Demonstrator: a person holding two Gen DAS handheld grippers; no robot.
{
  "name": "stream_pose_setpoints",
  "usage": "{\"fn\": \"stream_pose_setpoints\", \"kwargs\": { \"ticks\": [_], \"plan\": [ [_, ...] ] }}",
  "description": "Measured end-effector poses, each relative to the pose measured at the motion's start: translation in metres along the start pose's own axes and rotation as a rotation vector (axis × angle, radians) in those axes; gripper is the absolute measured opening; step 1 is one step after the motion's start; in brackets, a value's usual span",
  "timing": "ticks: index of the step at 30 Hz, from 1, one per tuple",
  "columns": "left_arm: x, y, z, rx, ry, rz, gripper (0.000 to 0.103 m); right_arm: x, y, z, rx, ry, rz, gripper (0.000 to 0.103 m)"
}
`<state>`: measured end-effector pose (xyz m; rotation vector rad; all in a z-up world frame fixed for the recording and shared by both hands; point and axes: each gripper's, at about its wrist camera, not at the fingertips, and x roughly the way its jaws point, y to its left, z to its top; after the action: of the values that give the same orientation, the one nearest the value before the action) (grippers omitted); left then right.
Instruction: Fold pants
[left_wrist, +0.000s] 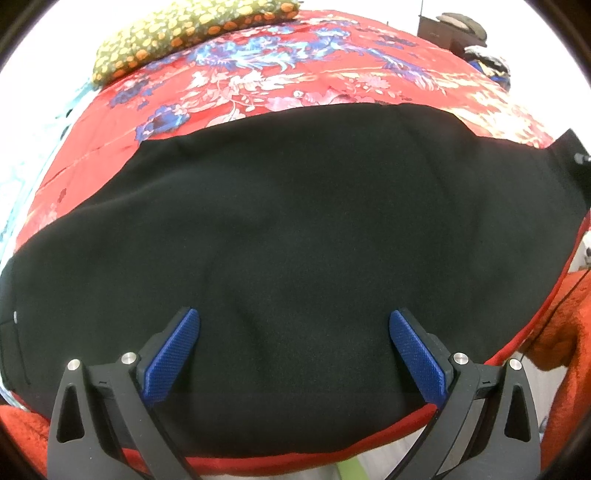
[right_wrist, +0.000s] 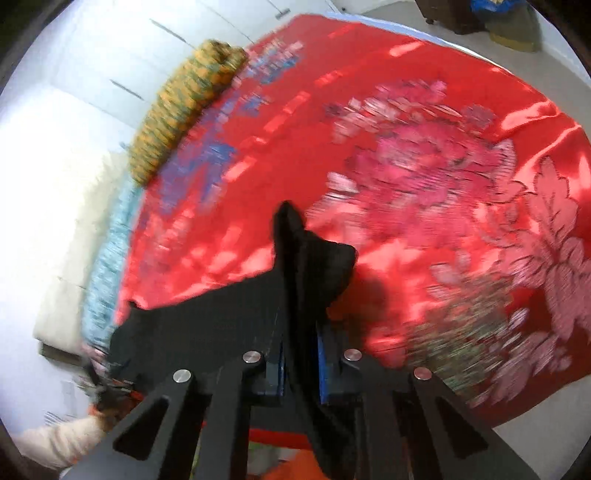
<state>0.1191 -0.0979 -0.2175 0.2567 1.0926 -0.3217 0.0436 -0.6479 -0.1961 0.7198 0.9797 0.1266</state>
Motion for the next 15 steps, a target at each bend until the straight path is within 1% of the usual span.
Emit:
{"fn": "stream_pose_setpoints", "kwargs": {
  "ticks": [3, 4, 5, 7, 9, 11, 13, 15],
  "plan": [
    [-0.004, 0.009, 0.002, -0.019, -0.010, 0.009, 0.102, -0.008, 0.036, -0.010, 0.020, -0.042, 0.134, 0.014],
    [-0.007, 0.017, 0.002, -0.039, -0.020, 0.015, 0.102, -0.008, 0.053, -0.015, 0.025, -0.053, 0.195, 0.014],
    [-0.009, 0.024, 0.003, -0.061, -0.029, 0.016, 0.102, -0.006, 0.069, -0.021, 0.032, -0.060, 0.256, 0.014],
    [-0.015, 0.050, 0.002, -0.146, -0.051, 0.005, 0.102, 0.005, 0.100, -0.031, 0.059, -0.070, 0.375, 0.014],
    [-0.020, 0.071, 0.000, -0.208, -0.072, -0.007, 0.102, 0.028, 0.139, -0.046, 0.091, -0.063, 0.494, 0.014],
    [-0.027, 0.093, -0.005, -0.264, -0.102, -0.004, 0.102, 0.056, 0.172, -0.060, 0.115, -0.046, 0.574, 0.014],
    [-0.033, 0.114, -0.009, -0.306, -0.127, 0.007, 0.102, 0.093, 0.207, -0.078, 0.142, -0.023, 0.634, 0.014],
    [-0.038, 0.127, -0.011, -0.346, -0.141, 0.008, 0.102, 0.138, 0.246, -0.096, 0.149, 0.010, 0.653, 0.014]
  ]
}}
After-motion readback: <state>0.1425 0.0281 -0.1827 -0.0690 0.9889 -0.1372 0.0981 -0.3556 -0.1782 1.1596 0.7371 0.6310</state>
